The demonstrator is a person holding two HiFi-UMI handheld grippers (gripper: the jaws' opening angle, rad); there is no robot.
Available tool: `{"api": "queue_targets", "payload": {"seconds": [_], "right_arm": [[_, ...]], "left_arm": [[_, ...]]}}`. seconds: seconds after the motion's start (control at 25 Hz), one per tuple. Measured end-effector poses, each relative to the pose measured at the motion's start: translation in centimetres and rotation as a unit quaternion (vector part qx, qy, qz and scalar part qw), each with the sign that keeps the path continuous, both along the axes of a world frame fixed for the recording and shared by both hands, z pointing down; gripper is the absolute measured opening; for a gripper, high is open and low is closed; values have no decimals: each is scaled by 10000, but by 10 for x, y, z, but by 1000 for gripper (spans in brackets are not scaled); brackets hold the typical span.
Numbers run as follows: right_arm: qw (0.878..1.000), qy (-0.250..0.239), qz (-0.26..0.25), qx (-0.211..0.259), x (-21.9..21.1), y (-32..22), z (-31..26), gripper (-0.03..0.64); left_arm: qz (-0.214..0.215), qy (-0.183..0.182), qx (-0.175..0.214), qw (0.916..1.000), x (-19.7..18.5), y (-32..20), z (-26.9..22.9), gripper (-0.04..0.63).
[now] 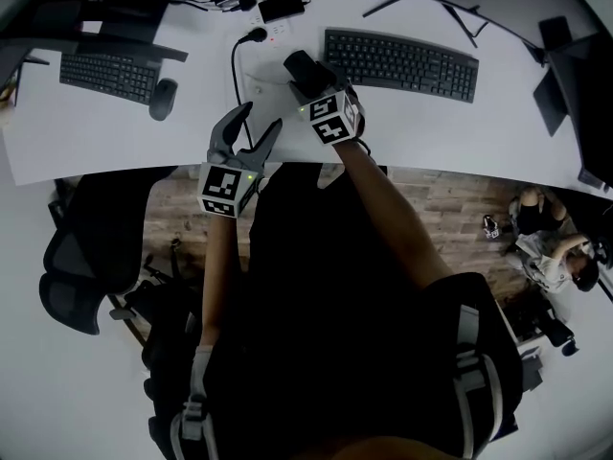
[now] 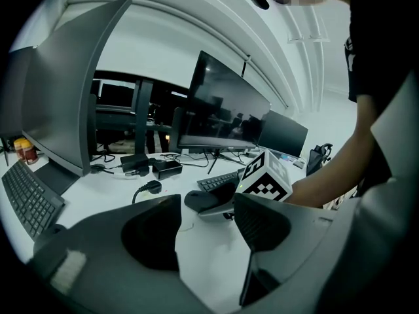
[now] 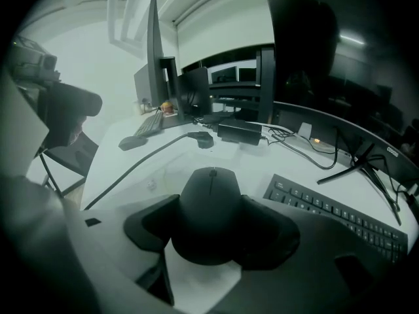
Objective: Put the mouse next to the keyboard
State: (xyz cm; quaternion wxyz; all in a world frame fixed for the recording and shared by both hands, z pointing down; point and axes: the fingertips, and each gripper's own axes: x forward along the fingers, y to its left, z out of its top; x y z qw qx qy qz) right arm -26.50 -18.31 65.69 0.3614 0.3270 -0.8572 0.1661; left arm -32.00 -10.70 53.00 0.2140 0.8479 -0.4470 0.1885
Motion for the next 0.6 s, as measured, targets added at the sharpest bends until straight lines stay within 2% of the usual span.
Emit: {"api": "queue_targets", "payload": {"seconds": [0.32, 0.6], "right_arm": [[10000, 3, 15, 26, 24, -2, -10, 295], [9999, 4, 76, 122, 54, -2, -19, 295]], "left_arm": [[45, -31, 84, 9999, 16, -5, -9, 249], [157, -93, 151, 9997, 44, -10, -17, 249]]}}
